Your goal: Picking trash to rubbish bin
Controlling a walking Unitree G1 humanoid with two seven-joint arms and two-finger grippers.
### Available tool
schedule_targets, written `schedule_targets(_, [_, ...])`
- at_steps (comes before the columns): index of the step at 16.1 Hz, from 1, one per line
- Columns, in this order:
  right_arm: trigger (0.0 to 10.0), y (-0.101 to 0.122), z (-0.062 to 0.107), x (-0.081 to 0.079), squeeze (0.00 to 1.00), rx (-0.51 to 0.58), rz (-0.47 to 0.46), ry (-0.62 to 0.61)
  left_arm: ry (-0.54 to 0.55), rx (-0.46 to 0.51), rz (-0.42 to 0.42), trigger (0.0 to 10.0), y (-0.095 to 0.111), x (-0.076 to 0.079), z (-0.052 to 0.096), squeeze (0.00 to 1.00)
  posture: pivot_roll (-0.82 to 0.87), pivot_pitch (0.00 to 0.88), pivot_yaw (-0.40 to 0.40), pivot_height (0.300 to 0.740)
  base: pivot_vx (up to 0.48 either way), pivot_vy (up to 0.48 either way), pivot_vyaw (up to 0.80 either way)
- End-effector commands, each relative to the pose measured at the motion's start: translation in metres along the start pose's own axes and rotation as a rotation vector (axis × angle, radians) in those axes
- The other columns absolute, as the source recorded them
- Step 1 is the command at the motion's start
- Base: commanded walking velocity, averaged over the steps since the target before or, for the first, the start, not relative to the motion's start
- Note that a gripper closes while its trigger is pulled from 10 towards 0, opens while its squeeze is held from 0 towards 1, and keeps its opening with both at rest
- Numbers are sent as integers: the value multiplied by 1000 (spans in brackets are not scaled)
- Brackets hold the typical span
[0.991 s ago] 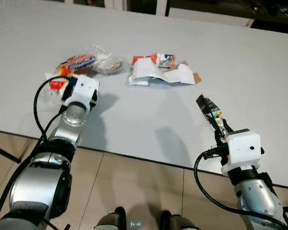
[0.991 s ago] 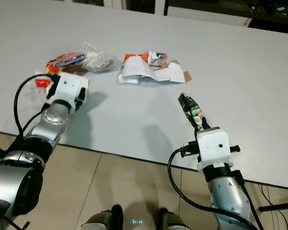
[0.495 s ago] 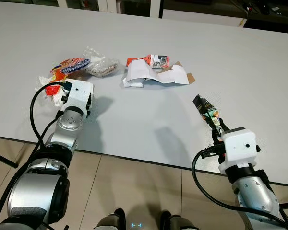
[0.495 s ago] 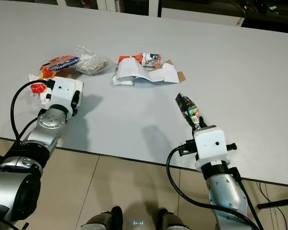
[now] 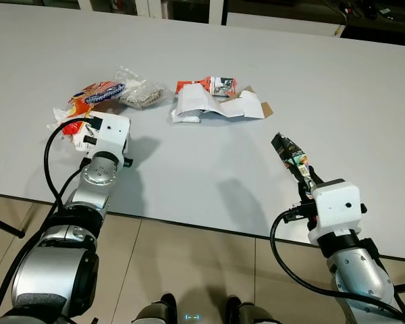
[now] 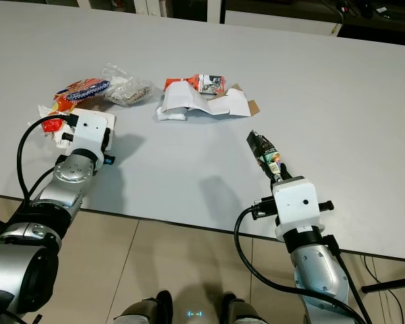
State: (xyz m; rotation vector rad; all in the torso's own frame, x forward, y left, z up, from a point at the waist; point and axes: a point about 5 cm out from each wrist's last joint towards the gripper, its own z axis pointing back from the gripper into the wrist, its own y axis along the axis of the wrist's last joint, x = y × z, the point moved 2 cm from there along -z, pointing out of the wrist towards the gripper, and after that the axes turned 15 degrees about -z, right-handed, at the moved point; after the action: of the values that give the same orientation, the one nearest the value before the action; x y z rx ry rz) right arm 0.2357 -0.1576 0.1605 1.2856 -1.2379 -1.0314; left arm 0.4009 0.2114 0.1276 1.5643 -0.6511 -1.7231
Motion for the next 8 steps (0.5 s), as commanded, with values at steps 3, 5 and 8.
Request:
schedule_targets(3, [10000,-2,1,1,0,-9,18,6,-216,-316,7,0,-84,57,34,0,49,254,-79,740,0,0,0])
schedule_targets(5, [10000,-3,0,1,0,-9,21,7,-181,-294,12,0,-79,52,32,0,50,249,-78,740,0,0,0])
schedule_targets(8, [10000,-3,-1,3,0,-7,29,6,-116,-231,28,0,-65,46,25,0,55,237,-78,740,0,0,0])
